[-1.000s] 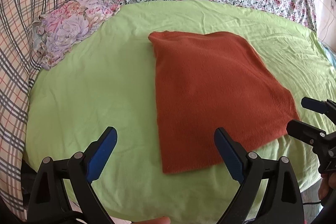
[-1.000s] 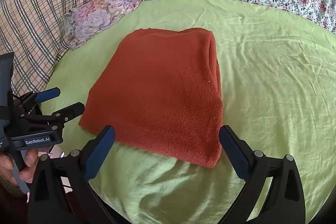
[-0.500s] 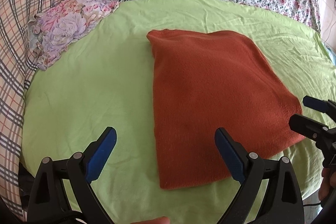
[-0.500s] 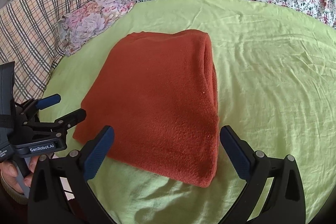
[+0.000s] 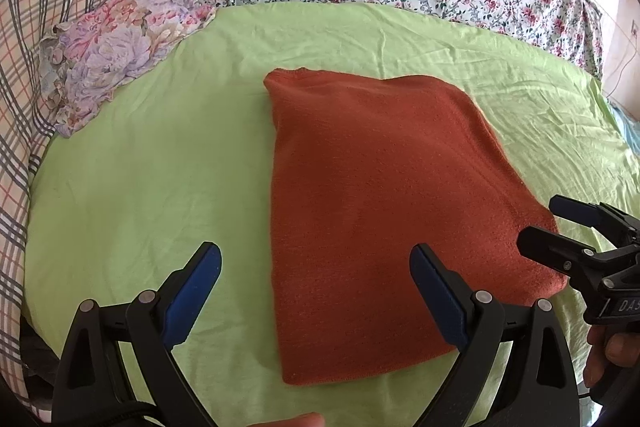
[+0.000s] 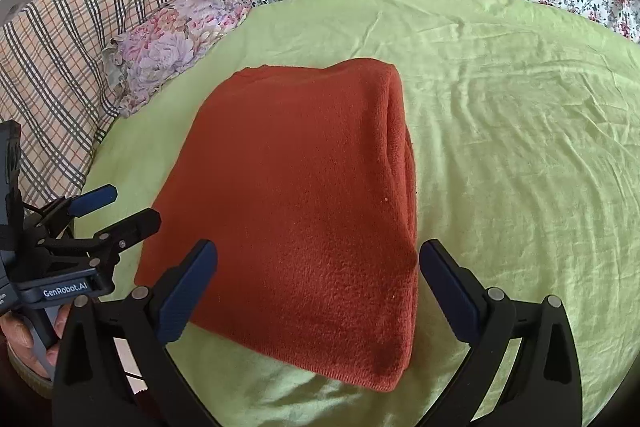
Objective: Fold small clothes
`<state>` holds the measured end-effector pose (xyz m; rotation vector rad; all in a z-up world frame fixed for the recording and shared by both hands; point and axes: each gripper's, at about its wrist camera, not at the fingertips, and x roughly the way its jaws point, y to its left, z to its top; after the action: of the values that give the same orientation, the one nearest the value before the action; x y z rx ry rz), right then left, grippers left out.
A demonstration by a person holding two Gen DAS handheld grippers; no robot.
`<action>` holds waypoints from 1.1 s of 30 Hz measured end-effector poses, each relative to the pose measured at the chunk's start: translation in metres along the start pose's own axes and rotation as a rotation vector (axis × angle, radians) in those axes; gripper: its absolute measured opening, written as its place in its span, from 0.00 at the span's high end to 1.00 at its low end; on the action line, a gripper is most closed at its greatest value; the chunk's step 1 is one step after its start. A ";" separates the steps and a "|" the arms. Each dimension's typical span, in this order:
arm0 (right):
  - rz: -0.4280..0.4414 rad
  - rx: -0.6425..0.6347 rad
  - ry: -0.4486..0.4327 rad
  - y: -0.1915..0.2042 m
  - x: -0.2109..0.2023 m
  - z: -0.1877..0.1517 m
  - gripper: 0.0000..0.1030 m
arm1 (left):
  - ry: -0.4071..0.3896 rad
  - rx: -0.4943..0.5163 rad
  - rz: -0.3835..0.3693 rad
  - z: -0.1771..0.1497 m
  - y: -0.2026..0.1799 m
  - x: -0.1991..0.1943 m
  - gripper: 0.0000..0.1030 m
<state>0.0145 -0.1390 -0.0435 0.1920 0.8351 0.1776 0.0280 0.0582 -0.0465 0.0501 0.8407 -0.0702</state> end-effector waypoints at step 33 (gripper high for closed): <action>0.006 0.006 -0.012 0.013 0.003 0.007 0.01 | -0.023 0.002 -0.024 0.006 -0.008 -0.002 0.06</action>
<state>0.0203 -0.1262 -0.0378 0.2010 0.8232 0.1792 0.0300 0.0504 -0.0411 0.0408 0.8182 -0.0941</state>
